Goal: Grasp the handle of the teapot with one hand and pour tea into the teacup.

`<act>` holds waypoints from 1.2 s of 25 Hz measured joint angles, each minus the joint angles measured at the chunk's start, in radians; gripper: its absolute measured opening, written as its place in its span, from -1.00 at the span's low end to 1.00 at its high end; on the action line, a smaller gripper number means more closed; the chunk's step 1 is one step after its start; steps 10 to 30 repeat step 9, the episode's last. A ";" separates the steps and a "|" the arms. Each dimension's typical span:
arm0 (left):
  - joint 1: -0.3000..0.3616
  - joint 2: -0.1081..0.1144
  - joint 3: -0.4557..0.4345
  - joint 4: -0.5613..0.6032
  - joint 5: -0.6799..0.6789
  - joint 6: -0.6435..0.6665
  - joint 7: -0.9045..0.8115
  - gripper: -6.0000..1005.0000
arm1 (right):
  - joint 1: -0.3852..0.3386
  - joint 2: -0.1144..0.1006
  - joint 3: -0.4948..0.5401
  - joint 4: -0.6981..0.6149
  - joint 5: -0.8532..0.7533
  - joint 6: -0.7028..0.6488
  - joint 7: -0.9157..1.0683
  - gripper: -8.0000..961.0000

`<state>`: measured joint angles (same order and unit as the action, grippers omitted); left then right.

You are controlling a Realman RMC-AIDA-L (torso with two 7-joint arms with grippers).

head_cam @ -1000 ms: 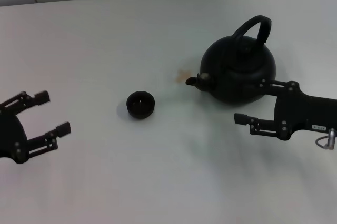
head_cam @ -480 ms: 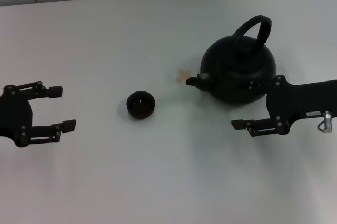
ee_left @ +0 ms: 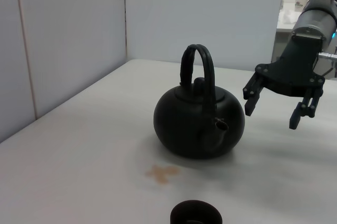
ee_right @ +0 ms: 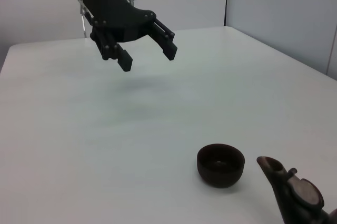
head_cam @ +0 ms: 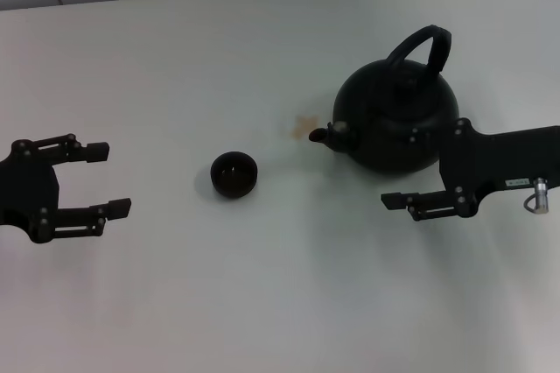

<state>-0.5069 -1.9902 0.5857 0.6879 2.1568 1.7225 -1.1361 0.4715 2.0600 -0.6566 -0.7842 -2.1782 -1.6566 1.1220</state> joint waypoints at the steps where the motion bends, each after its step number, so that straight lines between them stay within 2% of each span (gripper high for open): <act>1: 0.000 0.000 0.001 0.000 0.000 0.000 -0.001 0.62 | 0.002 0.000 0.000 0.000 0.000 0.000 0.000 0.45; 30: 0.001 0.000 0.002 0.001 0.001 0.000 -0.004 0.62 | 0.008 0.002 0.000 0.004 -0.002 0.003 -0.004 0.45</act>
